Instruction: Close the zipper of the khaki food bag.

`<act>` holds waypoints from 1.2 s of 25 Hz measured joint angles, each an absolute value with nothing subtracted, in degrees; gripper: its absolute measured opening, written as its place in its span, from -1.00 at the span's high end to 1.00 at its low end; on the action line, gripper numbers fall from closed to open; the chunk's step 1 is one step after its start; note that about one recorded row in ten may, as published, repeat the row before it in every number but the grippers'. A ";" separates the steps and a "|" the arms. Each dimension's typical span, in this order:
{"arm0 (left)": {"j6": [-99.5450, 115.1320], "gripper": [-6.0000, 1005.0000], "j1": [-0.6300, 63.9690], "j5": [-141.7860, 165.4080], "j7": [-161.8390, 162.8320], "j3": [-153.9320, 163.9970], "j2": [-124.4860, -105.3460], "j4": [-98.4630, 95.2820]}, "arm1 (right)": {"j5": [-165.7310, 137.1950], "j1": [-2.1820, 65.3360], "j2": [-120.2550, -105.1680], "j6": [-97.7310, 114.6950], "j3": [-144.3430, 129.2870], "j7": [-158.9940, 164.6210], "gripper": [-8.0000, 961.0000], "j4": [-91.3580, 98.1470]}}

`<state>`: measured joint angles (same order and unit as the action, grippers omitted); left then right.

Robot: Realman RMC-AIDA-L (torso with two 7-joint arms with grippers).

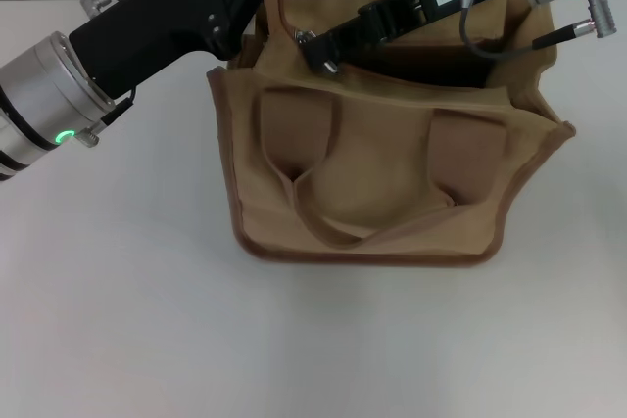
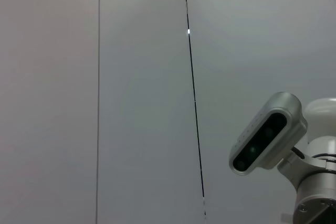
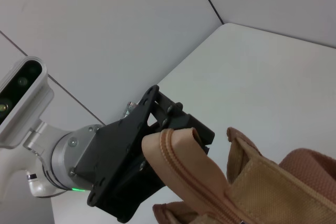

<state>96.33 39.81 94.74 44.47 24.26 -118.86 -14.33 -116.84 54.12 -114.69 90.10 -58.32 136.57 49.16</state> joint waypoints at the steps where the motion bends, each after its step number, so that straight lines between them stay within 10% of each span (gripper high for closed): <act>1: 96.29 0.95 39.81 94.74 44.47 24.25 -118.89 -14.33 | -116.86 54.12 -114.70 90.10 -58.39 136.57 0.82 49.19; 30: 96.24 0.95 40.03 94.74 44.51 24.25 -118.83 -14.69 | -117.66 53.63 -114.10 93.52 -58.21 138.94 0.49 53.52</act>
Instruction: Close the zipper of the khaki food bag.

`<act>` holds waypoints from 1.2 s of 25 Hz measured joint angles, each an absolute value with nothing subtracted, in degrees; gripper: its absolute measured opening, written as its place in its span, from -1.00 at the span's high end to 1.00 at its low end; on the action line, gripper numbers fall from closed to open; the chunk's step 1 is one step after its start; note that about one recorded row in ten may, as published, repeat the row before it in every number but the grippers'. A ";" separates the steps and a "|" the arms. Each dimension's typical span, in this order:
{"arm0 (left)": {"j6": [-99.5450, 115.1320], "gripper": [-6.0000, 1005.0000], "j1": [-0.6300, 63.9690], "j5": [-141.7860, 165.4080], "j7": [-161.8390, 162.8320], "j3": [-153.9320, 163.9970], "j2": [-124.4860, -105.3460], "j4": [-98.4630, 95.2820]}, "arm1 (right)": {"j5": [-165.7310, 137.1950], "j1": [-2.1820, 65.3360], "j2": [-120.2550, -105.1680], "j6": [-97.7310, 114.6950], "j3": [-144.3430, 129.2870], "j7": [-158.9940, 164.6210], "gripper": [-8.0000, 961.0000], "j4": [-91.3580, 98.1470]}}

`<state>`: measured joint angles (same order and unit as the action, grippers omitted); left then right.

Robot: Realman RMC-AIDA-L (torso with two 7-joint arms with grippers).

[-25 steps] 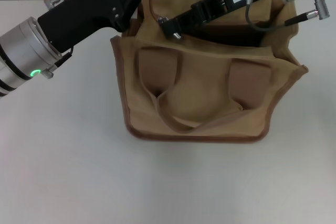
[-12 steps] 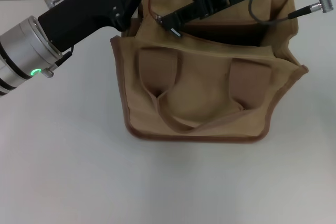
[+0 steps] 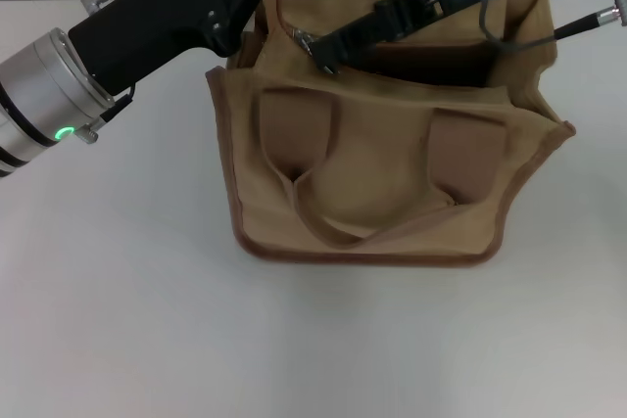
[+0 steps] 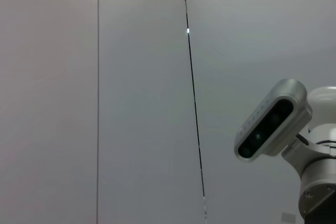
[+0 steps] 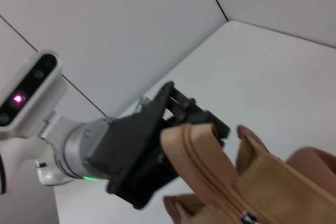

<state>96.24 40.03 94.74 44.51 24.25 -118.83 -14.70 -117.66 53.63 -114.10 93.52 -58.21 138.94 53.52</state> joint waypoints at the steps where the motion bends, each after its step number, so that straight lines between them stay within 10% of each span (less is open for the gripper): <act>1: 96.27 0.95 40.03 94.74 44.51 24.25 -118.86 -14.67 | -118.16 53.56 -114.18 93.49 -58.24 139.04 0.48 53.41; 21: 96.13 0.95 40.44 94.74 44.39 24.31 -118.94 -14.32 | -118.87 53.90 -114.70 92.10 -58.33 139.21 0.51 53.13; 30: 96.05 0.95 40.61 94.75 44.47 24.37 -118.91 -14.49 | -118.77 53.99 -115.14 92.02 -58.46 138.36 0.92 53.26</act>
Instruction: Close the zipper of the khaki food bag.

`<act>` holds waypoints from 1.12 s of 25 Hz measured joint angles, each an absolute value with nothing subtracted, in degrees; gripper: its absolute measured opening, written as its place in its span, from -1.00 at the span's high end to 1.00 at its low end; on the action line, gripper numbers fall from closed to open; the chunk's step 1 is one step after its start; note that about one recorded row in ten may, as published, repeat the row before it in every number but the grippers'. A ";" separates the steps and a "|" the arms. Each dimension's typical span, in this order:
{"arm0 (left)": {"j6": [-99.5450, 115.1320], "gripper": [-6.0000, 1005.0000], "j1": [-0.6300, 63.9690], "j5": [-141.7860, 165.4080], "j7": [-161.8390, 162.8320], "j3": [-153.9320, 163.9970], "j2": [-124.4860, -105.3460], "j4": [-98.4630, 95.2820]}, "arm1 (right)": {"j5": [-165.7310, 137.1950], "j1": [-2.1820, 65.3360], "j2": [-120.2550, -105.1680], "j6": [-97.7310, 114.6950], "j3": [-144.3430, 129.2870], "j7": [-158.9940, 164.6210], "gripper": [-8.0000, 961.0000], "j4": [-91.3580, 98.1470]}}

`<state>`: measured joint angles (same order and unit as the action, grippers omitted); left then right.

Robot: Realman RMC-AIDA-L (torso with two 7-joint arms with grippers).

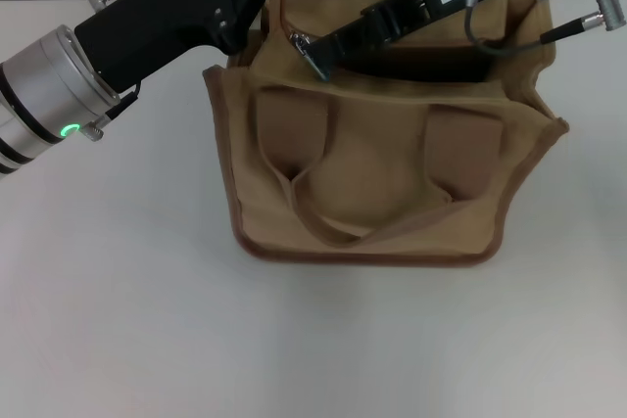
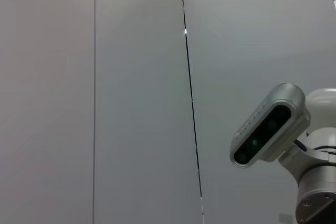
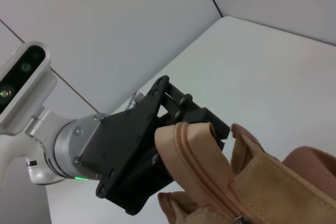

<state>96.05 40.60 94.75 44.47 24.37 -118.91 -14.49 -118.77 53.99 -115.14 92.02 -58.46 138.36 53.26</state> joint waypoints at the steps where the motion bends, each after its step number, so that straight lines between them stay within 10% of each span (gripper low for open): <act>1: 96.04 0.95 40.61 94.75 44.47 24.36 -118.92 -14.52 | -118.71 54.02 -115.17 92.01 -58.41 138.36 0.93 53.28; 28: 96.54 0.95 41.32 94.73 44.51 24.34 -119.00 -14.34 | -117.64 54.16 -116.37 92.71 -58.09 138.76 0.80 52.98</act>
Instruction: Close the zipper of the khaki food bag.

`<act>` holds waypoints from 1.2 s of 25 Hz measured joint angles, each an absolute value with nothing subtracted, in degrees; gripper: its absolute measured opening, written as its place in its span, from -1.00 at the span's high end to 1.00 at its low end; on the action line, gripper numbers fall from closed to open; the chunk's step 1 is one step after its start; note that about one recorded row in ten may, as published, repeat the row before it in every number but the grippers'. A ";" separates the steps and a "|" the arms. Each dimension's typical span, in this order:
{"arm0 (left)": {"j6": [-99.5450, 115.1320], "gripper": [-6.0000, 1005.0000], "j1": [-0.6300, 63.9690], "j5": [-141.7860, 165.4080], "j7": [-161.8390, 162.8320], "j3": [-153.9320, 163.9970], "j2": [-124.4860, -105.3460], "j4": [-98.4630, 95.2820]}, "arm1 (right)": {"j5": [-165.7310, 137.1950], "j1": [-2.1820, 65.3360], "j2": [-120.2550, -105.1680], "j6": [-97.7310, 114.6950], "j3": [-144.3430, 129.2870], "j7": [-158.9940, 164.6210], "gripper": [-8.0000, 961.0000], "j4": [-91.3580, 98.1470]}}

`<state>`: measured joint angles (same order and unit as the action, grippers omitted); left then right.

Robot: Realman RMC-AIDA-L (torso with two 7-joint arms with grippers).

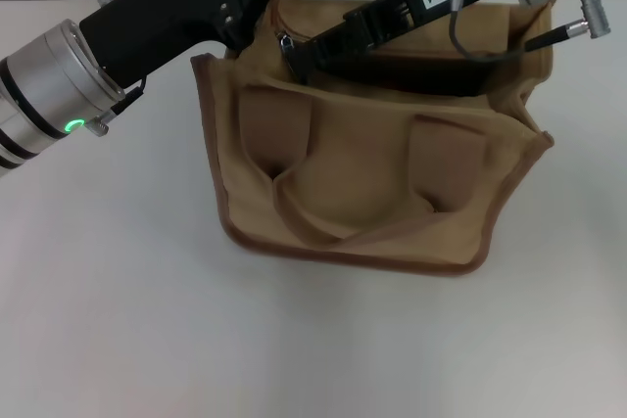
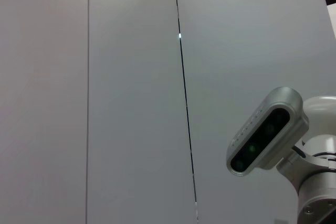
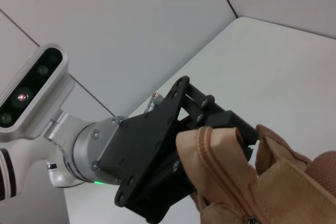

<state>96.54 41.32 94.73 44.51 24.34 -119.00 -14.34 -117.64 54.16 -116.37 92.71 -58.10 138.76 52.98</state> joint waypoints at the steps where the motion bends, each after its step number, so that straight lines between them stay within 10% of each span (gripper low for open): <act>1: 96.52 0.95 41.32 94.73 44.51 24.31 -119.00 -14.33 | -117.60 54.09 -116.40 92.90 -58.09 138.76 0.79 52.94; 30: 96.76 0.95 41.21 94.09 44.90 24.26 -119.09 -14.28 | -114.33 50.63 -115.97 96.40 -50.83 139.00 0.51 52.53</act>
